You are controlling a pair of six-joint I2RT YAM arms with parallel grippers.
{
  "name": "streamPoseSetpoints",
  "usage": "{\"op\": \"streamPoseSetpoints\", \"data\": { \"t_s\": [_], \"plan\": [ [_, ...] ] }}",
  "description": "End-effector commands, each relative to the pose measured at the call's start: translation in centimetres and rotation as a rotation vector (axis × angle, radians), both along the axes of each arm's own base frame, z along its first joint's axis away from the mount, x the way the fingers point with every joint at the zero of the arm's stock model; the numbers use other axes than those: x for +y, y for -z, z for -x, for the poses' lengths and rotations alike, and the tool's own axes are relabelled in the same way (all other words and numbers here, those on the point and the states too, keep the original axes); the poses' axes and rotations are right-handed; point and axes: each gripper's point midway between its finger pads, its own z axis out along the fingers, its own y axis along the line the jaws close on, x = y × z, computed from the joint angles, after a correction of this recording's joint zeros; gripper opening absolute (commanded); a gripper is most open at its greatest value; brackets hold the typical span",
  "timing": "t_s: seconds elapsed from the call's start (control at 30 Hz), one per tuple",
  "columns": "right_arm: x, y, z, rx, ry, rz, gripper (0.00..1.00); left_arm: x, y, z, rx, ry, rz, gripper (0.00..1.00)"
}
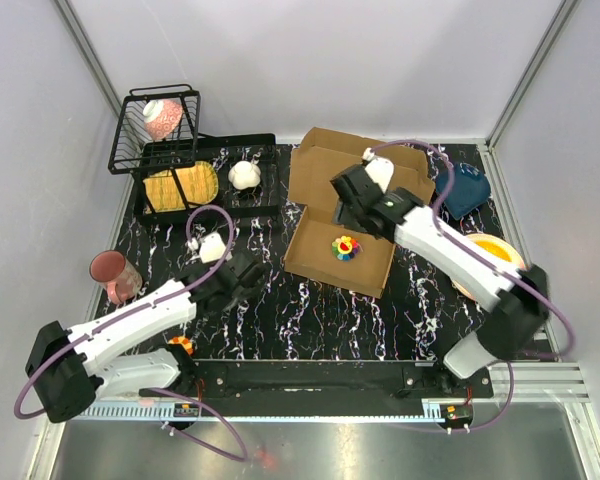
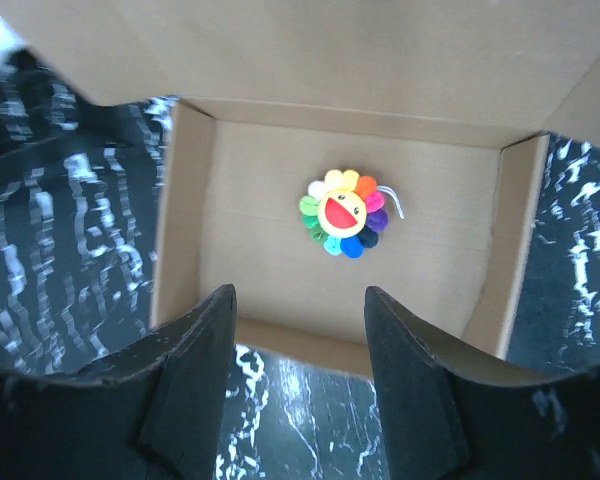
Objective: Fold the paper box
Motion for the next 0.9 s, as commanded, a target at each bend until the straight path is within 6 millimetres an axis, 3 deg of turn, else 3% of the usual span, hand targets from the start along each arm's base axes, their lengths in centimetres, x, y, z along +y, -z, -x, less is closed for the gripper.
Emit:
{"op": "streamPoseSetpoints", "data": {
  "t_s": [0.0,0.03,0.1,0.13,0.2,0.23,0.27,0.33,0.37,0.4,0.43,0.47,0.5,0.57,0.63,0.73,0.83,0.87],
  "plan": [
    [-4.5,-8.9,3.1,-0.220,-0.034,0.022,0.60,-1.6,-5.5,-4.7,-0.161,0.041,0.016,0.89],
    [-5.6,-9.1,3.8,-0.230,-0.033,0.048,0.60,-2.2,-7.1,-5.7,-0.192,0.053,0.039,0.90],
    [-9.2,-11.7,5.0,-0.328,0.021,0.102,0.61,-2.4,-8.9,-7.7,-0.241,0.098,0.044,0.91],
    [-10.4,-11.4,5.5,-0.339,0.039,0.136,0.61,-2.7,-10.4,-8.6,-0.277,0.111,0.067,0.93],
    [-13.1,-12.6,6.6,-0.396,0.093,0.163,0.61,-3.2,-13.1,-10.9,-0.379,0.183,0.112,0.95],
    [-13.5,-12.0,7.0,-0.392,0.095,0.172,0.61,-3.4,-13.9,-11.6,-0.418,0.208,0.133,0.99],
    [-13.7,-11.8,7.3,-0.394,0.092,0.160,0.64,-3.8,-16.2,-13.1,-0.526,0.246,0.156,0.99],
    [-14.1,-11.3,8.2,-0.397,0.095,0.131,0.69,-3.8,-18.3,-14.6,-0.629,0.295,0.184,0.99],
    [-14.0,-11.1,8.4,-0.393,0.087,0.118,0.72,-3.2,-20.5,-16.2,-0.726,0.325,0.160,0.99],
    [-14.3,-11.0,8.8,-0.396,0.092,0.100,0.73,-4.0,-20.1,-17.3,-0.724,0.381,0.154,0.99],
    [-14.1,-11.0,8.9,-0.397,0.087,0.087,0.73,-4.3,-21.8,-18.3,-0.764,0.419,0.155,0.99],
    [-14.1,-11.0,9.0,-0.398,0.086,0.080,0.73,-3.8,-22.2,-19.7,-0.779,0.448,0.138,0.99],
    [-14.4,-11.3,9.2,-0.409,0.093,0.069,0.73,-5.4,-21.0,-20.3,-0.738,0.543,0.183,0.99],
    [-14.8,-11.8,9.3,-0.424,0.104,0.077,0.74,-6.1,-23.1,-21.5,-0.815,0.617,0.207,0.99],
    [-15.5,-12.4,9.4,-0.455,0.110,0.101,0.74,-6.9,-23.1,-21.6,-0.832,0.685,0.245,0.99],
    [-16.8,-12.9,8.6,-0.500,0.135,0.148,0.77,-7.4,-25.6,-21.3,-1.012,0.785,0.220,0.99],
    [-17.0,-12.7,7.8,-0.481,0.139,0.064,0.78,-7.3,-25.1,-22.4,-1.025,0.877,0.140,0.99],
    [-16.1,-12.4,7.7,-0.466,0.103,0.017,0.78,-6.7,-24.7,-23.2,-1.014,0.890,0.137,0.99]
  ]
}}
